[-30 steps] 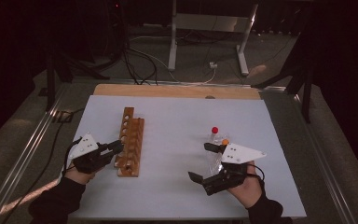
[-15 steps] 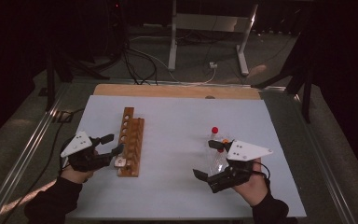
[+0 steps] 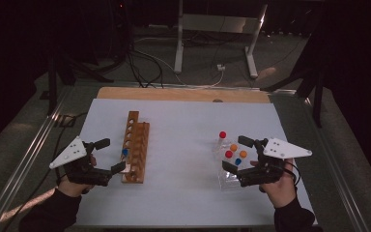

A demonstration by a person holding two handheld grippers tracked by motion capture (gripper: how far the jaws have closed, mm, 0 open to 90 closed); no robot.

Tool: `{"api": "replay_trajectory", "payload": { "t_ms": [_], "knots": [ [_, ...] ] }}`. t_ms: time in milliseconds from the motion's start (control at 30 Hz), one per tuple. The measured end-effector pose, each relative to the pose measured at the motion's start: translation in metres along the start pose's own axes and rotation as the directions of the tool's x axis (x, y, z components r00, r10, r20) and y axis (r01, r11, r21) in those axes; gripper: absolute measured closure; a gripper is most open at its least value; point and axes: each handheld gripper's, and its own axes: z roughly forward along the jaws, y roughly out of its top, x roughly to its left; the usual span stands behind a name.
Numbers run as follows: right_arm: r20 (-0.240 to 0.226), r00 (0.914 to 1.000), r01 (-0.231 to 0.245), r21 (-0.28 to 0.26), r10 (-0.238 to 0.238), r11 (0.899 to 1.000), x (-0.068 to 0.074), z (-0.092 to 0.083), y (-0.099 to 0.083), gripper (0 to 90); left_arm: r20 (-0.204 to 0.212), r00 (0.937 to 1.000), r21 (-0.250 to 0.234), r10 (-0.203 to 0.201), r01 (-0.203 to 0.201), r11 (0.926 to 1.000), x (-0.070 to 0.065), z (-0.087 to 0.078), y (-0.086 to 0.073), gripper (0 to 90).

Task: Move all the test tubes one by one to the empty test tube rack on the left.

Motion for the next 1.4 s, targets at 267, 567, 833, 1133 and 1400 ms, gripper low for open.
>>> {"api": "replay_trajectory", "payload": {
  "t_ms": [267, 567, 833, 1133, 1400],
  "knots": [
    [0.119, 0.9926, -0.036, 0.096, 0.025, 0.995, -0.018, -0.005, -0.026, 1.8, -0.001, 1.0000, 0.016, 0.002, -0.002, 0.9999, 0.000, -0.002, -0.007, 2.5],
    [0.170, 0.9853, -0.050, 0.197, 0.017, 0.979, -0.022, -0.012, -0.050, 11.9, -0.001, 1.0000, 0.015, 0.009, -0.009, 0.9999, 0.001, -0.003, -0.008, 2.5],
    [0.145, 0.9892, -0.057, 0.260, 0.019, 0.964, -0.023, -0.017, -0.066, 37.7, -0.003, 0.9999, 0.013, 0.011, -0.010, 0.9999, 0.001, -0.004, -0.008, 2.5],
    [0.142, 0.9883, -0.097, 0.310, 0.055, 0.946, -0.029, -0.008, -0.080, 58.8, -0.002, 0.9999, 0.014, 0.010, -0.010, 0.9998, 0.002, -0.004, -0.009, 2.5],
    [0.150, 0.9857, -0.122, 0.318, 0.078, 0.940, -0.035, -0.001, -0.083, 65.4, 0.005, 0.9999, 0.017, 0.011, -0.011, 0.9998, 0.002, -0.003, -0.010, 2.5]
  ]
}}
